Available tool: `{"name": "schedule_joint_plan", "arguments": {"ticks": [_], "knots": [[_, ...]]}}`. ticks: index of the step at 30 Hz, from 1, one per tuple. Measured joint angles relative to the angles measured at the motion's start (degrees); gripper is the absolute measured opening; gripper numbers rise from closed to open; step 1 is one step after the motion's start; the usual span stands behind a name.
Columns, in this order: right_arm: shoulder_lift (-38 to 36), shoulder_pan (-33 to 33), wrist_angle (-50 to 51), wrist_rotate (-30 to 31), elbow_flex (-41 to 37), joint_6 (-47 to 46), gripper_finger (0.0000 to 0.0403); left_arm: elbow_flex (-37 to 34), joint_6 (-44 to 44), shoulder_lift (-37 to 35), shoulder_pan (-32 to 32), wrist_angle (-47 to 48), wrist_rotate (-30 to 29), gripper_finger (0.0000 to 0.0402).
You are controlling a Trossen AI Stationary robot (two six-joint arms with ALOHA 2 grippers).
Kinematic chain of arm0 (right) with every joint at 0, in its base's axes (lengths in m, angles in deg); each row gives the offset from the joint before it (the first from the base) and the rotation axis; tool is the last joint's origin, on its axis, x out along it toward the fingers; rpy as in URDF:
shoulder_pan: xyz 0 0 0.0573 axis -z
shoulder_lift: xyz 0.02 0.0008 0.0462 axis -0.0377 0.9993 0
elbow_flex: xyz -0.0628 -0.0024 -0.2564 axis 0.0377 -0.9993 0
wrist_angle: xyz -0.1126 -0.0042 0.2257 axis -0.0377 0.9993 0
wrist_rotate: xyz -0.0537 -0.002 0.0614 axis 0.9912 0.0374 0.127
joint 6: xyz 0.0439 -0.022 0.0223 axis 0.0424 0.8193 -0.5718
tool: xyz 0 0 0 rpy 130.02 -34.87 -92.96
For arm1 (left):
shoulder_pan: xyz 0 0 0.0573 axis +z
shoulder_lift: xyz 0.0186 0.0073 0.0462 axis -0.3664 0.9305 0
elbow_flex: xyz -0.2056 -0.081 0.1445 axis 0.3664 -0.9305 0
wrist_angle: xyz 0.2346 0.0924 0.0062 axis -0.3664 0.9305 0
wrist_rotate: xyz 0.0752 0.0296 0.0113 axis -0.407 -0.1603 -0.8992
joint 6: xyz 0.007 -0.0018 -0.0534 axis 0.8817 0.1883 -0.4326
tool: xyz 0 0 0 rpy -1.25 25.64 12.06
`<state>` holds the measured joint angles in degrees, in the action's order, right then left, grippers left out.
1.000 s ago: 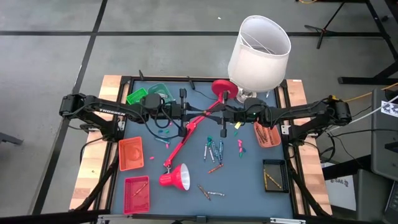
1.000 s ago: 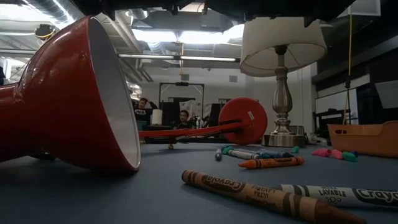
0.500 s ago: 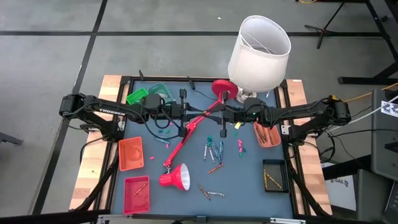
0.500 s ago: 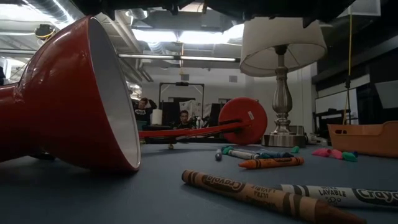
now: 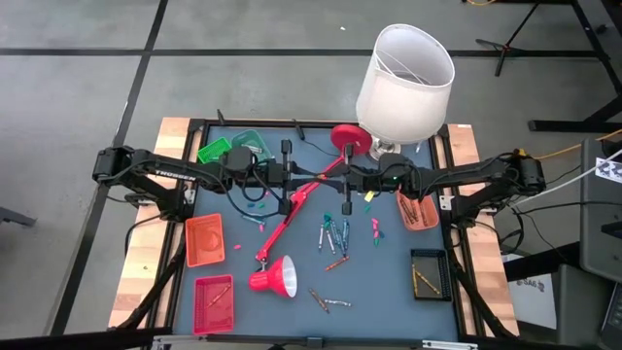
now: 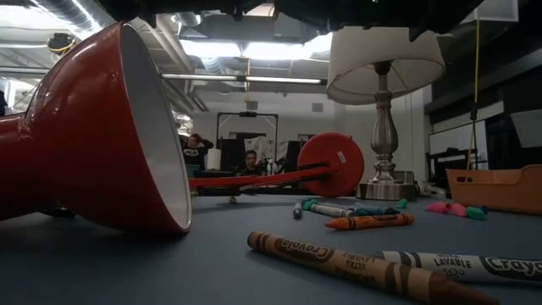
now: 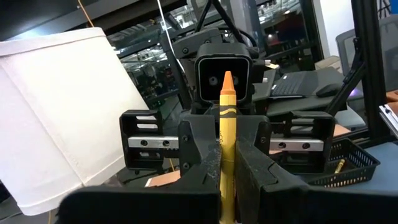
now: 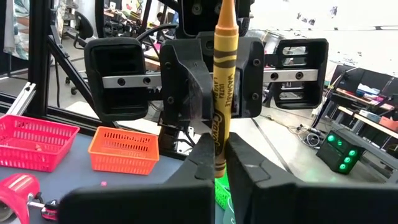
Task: Sort crayons
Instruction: Put the bottom yellow crayon into the black bin
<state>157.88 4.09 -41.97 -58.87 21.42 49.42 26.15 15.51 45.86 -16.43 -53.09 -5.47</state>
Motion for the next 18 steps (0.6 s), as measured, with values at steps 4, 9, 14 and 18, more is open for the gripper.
{"name": "schedule_joint_plan", "arguments": {"ticks": [4, 9, 14, 18], "knots": [[0.00, 0.00, 0.40, 0.39, 0.00, 0.00, 0.0018, 0.00, 0.13, 0.00, 0.02, 0.33, -0.13, 0.0008], [-0.12, 0.00, 1.21, 0.45, 0.00, -0.07, 0.0025, 0.00, -0.28, 0.00, 0.02, 1.00, -0.33, 0.0008], [-2.83, -0.06, 8.84, 0.74, 0.00, -3.15, 0.0010, 0.00, -3.97, 0.00, -0.20, 3.85, -0.57, 0.0034], [-6.59, -0.09, 19.26, 1.53, -0.02, -6.36, 0.0010, 0.02, -4.70, 0.00, -0.16, 7.93, -1.29, 0.0069]]}}
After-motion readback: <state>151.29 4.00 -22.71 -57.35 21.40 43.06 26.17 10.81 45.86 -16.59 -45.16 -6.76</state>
